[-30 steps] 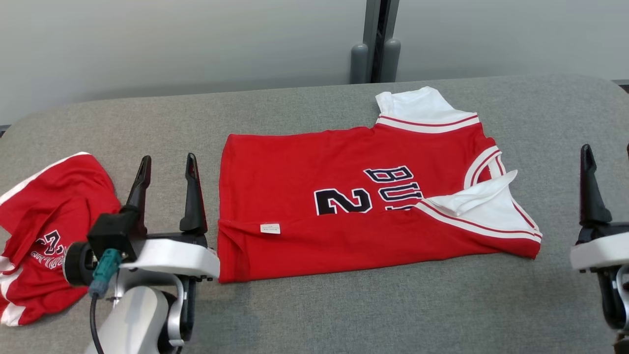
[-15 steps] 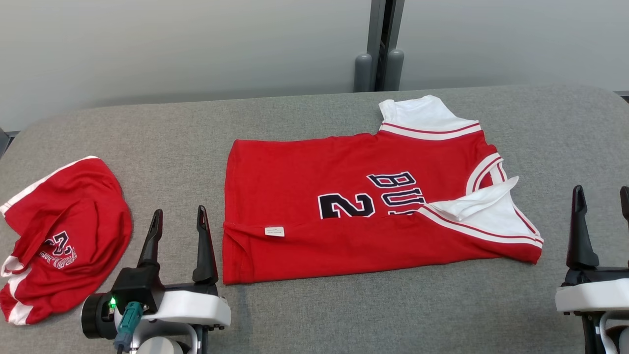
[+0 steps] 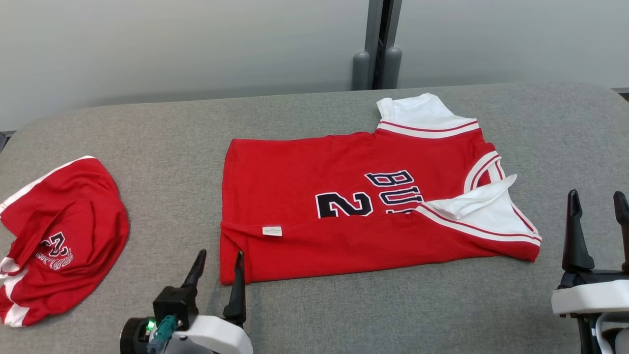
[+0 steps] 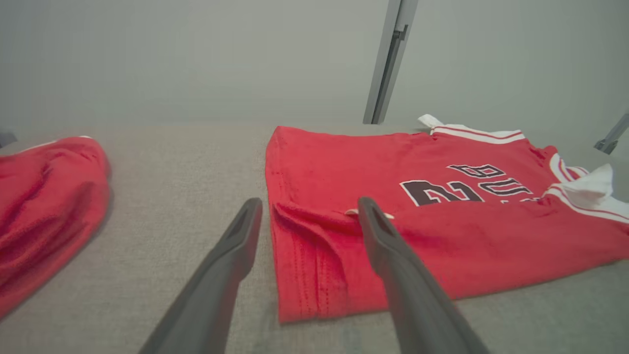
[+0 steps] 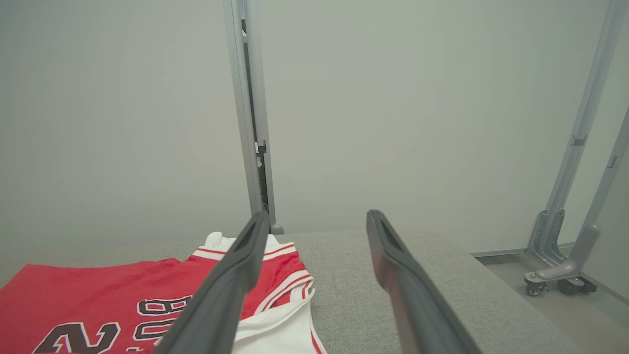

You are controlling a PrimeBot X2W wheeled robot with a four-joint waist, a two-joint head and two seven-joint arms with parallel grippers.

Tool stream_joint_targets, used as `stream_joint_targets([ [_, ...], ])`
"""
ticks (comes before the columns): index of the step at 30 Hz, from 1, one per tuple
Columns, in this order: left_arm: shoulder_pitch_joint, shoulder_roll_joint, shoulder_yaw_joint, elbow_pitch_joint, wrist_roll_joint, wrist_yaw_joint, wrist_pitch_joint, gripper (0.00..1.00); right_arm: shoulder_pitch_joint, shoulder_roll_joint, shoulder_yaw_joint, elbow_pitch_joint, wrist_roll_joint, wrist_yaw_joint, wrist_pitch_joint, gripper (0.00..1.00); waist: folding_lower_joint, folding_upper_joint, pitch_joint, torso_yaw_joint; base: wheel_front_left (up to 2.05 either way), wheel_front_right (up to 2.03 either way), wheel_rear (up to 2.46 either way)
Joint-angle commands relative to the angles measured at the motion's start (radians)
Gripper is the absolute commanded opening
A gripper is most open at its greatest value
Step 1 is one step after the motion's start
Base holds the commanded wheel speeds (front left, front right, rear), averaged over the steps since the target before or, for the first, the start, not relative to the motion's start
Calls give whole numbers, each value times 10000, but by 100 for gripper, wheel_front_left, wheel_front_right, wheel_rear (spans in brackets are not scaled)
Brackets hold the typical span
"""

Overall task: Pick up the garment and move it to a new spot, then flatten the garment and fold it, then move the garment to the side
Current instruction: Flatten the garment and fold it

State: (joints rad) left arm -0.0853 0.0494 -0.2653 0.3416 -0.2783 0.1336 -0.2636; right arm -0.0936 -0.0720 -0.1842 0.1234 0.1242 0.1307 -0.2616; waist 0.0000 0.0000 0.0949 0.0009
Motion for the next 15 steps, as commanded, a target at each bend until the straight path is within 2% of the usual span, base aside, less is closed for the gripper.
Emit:
stream_joint_targets([
  [1,-98,32,-45,153,-63,-63,-14,100,-7,-53,28,46,4,1,-45,100,0,0,9,-36,0,0,0],
  [9,-768,33,-644,2266,-1037,-179,-13,100,-72,-31,152,117,56,1,-46,100,0,0,97,-287,0,0,0],
  [15,-1370,34,-952,3632,-1966,50,36,100,-126,-25,186,144,110,1,-46,100,0,0,194,-468,0,0,0],
])
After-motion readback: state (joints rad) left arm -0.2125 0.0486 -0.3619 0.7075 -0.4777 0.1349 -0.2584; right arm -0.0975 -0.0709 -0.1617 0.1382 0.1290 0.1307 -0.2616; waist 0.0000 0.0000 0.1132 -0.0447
